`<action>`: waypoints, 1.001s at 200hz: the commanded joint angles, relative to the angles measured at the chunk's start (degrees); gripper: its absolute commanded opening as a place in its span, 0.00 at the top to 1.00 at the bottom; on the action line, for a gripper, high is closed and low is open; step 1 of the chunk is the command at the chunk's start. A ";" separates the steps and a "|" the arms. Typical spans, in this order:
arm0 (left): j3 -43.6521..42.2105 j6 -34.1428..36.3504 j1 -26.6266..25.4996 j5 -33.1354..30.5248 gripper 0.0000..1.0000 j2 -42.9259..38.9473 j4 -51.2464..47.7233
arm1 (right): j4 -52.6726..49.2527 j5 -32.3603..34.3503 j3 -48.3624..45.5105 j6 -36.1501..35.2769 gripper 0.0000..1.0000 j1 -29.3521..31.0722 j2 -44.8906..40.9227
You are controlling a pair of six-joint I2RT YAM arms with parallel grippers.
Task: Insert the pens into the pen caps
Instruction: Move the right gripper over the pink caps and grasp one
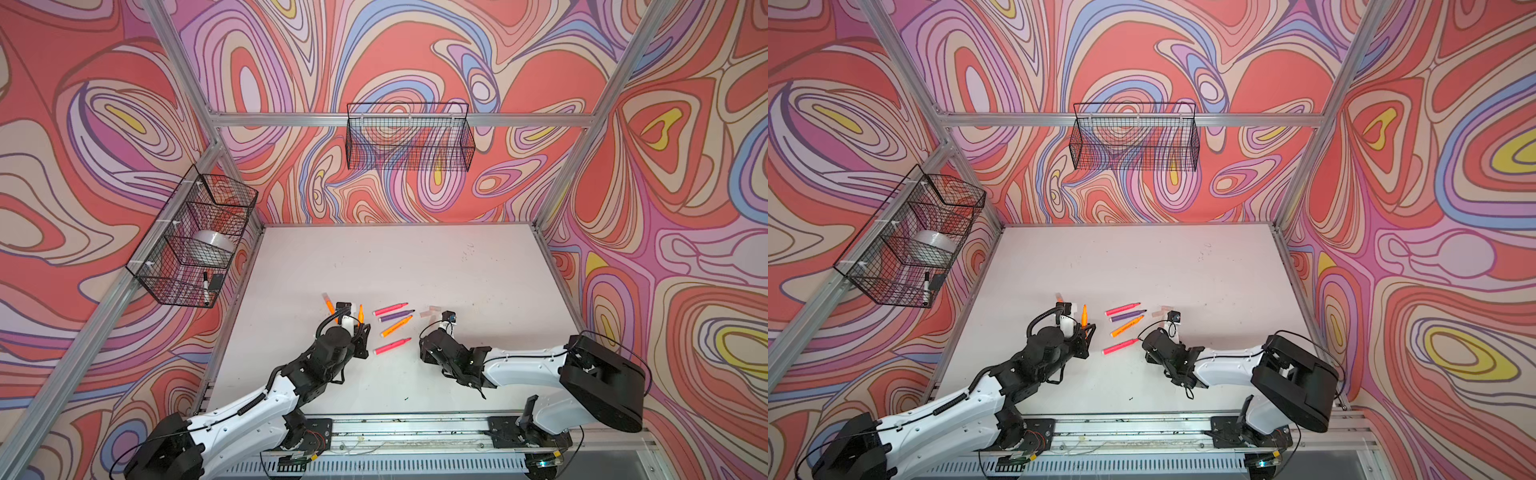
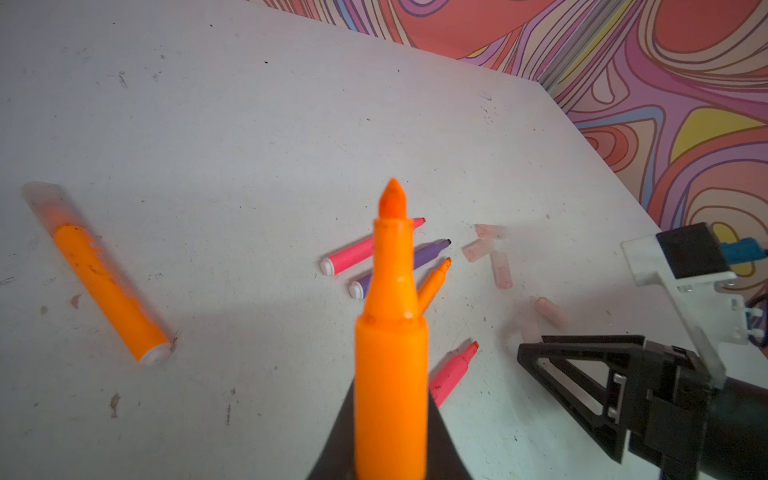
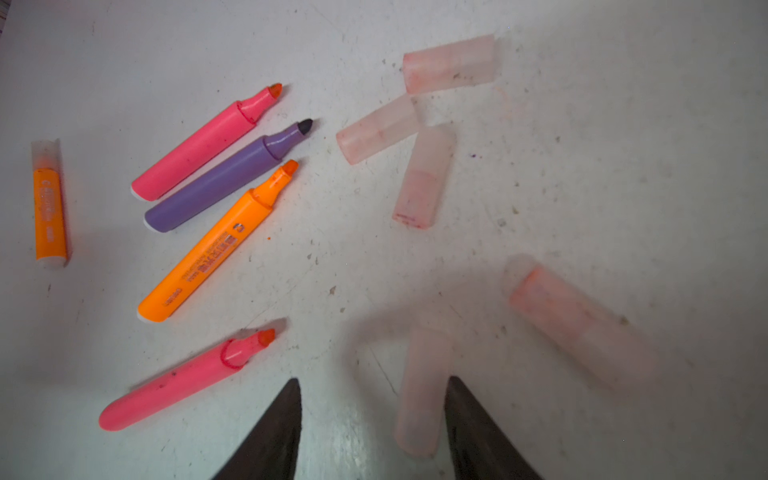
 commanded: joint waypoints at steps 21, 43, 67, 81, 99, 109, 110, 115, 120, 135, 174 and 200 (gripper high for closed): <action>-0.41 -0.33 0.16 -1.44 1.00 -0.01 -0.71 | -2.27 3.15 1.68 -0.76 0.42 0.13 2.65; -0.25 -0.27 0.20 -1.43 1.00 -0.01 -0.66 | -4.01 2.88 3.41 -1.37 0.46 0.15 5.38; -0.11 -0.25 0.15 -1.27 1.00 0.16 -0.43 | -8.42 4.02 6.10 -2.19 0.52 0.17 7.06; 0.12 -0.20 0.15 -1.10 1.00 0.34 -0.43 | -10.71 4.06 7.54 -2.86 0.53 0.15 7.50; 0.08 -0.20 0.16 -1.42 1.00 0.61 -0.51 | -13.78 3.67 9.56 -3.91 0.53 0.20 8.41; 0.11 -0.16 0.16 -1.54 1.00 0.69 -0.60 | -16.19 3.36 11.17 -5.16 0.53 0.13 9.08; 0.12 -0.11 0.15 -1.54 1.00 0.69 -0.60 | -16.30 3.32 11.29 -5.20 0.53 0.12 9.11; 0.19 -0.15 0.18 -1.54 1.00 0.63 -0.69 | -17.63 3.28 12.11 -5.75 0.54 0.14 9.43; 0.21 -0.13 0.19 -1.51 1.00 0.61 -0.69 | -18.65 3.07 12.76 -6.26 0.54 0.14 9.68; 0.21 -0.07 0.18 -1.63 1.00 0.52 -0.69 | -21.63 2.77 14.62 -7.97 0.54 0.16 10.23; 0.20 0.03 0.15 -1.63 1.00 0.43 -0.82 | -29.10 1.93 19.53 -11.64 0.57 0.14 11.67; 0.18 0.09 0.15 -1.80 1.00 -0.07 -1.31 | -33.27 1.42 22.65 -13.42 0.57 0.13 13.19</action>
